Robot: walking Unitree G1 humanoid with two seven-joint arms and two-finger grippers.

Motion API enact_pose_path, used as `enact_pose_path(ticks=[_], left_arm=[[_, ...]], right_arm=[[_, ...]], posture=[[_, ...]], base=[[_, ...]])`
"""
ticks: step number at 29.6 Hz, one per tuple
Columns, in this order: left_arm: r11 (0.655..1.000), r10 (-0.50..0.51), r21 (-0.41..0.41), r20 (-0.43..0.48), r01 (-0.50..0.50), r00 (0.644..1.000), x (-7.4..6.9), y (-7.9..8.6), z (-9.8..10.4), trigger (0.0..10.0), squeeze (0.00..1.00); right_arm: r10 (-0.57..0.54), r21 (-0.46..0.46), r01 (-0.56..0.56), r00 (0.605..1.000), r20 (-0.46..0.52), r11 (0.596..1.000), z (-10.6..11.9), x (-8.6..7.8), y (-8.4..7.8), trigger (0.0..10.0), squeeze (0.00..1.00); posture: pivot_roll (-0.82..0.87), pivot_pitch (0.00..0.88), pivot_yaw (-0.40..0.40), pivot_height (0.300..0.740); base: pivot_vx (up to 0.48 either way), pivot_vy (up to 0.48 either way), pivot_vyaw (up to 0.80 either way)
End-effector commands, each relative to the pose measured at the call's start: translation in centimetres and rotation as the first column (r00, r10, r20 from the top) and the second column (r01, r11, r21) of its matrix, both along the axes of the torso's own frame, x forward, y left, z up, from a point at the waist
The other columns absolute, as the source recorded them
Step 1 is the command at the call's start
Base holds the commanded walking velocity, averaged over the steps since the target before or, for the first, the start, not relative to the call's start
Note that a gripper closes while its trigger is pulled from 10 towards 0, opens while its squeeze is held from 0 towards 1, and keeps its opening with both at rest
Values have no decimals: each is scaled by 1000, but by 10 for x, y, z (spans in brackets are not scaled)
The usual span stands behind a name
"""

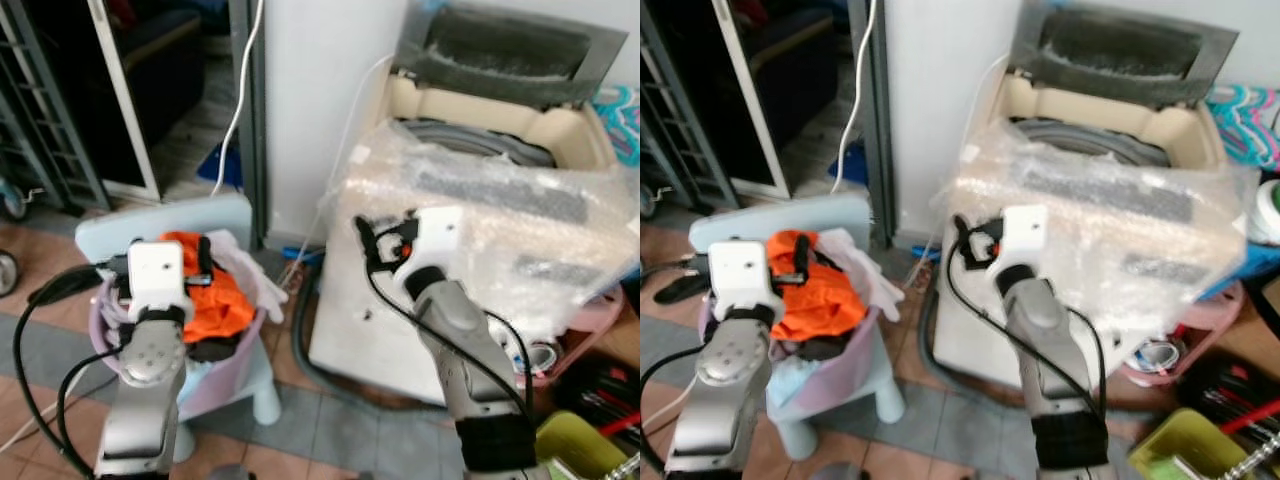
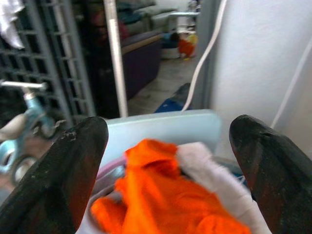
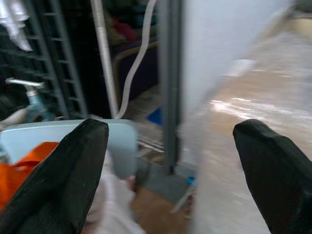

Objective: Clothes washing

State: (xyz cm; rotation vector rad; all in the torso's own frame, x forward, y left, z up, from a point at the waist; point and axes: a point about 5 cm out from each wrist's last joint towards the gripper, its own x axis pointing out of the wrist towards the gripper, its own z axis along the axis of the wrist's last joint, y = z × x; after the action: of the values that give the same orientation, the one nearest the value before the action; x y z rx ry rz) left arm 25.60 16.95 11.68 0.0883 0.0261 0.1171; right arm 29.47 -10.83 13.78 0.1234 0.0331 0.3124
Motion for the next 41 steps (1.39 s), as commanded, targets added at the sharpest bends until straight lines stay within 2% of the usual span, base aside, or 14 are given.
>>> enact_pose_path(ticks=[1, 8, 18, 23, 30, 34, 38, 41], left_arm=[[1000, -2, 9, 3, 1, 1000, -1, -2, 2, 10000, 0], [1000, 8, 26, -21, -8, 1000, -3, 0, -2, 10000, 0], [999, 20, 35, -59, -18, 998, -4, 7, -5, 10000, 0], [999, -4, 44, -92, 8, 996, -4, 5, -11, 10000, 0], [999, -1, 33, -113, 5, 994, -3, 6, -15, 10000, 0], [1000, 2, 25, -114, 1, 993, -2, 4, -15, 10000, 0], [1000, 3, 23, -105, -1, 994, -1, 2, -14, 10000, 0], [1000, 7, 22, -98, -5, 995, -1, 1, -12, 10000, 0]], right_arm=[[-2, 15, 2, 1000, 18, 1000, 7, 1, -3, 10000, 0], [10, 19, -10, 1000, 11, 1000, 8, 4, -3, 10000, 0], [5, 2, -5, 1000, -3, 1000, -1, 5, -2, 10000, 0], [-40, 22, 40, 999, -8, 999, -6, 5, -7, 10000, 0], [-37, -3, 37, 999, -23, 999, -12, 0, -6, 10000, 0], [6, -34, -7, 1000, -13, 999, -14, -2, -1, 10000, 0], [22, -22, -22, 1000, -15, 1000, -13, 2, 3, 10000, 0], [28, -27, -28, 1000, -10, 999, -11, 6, 4, 10000, 0]], posture=[[16, 0, -49, 740], [20, 0, -44, 740], [22, 0, 4, 740], [16, 0, 41, 740], [11, 0, 28, 740], [23, 0, 7, 740], [36, 0, -8, 740], [41, 0, -16, 740]], base=[[0, 0, 763], [0, 0, 757], [0, 0, 754], [0, 0, 0], [0, 0, 0], [0, 420, 600], [0, 480, 800], [0, 480, 0]])
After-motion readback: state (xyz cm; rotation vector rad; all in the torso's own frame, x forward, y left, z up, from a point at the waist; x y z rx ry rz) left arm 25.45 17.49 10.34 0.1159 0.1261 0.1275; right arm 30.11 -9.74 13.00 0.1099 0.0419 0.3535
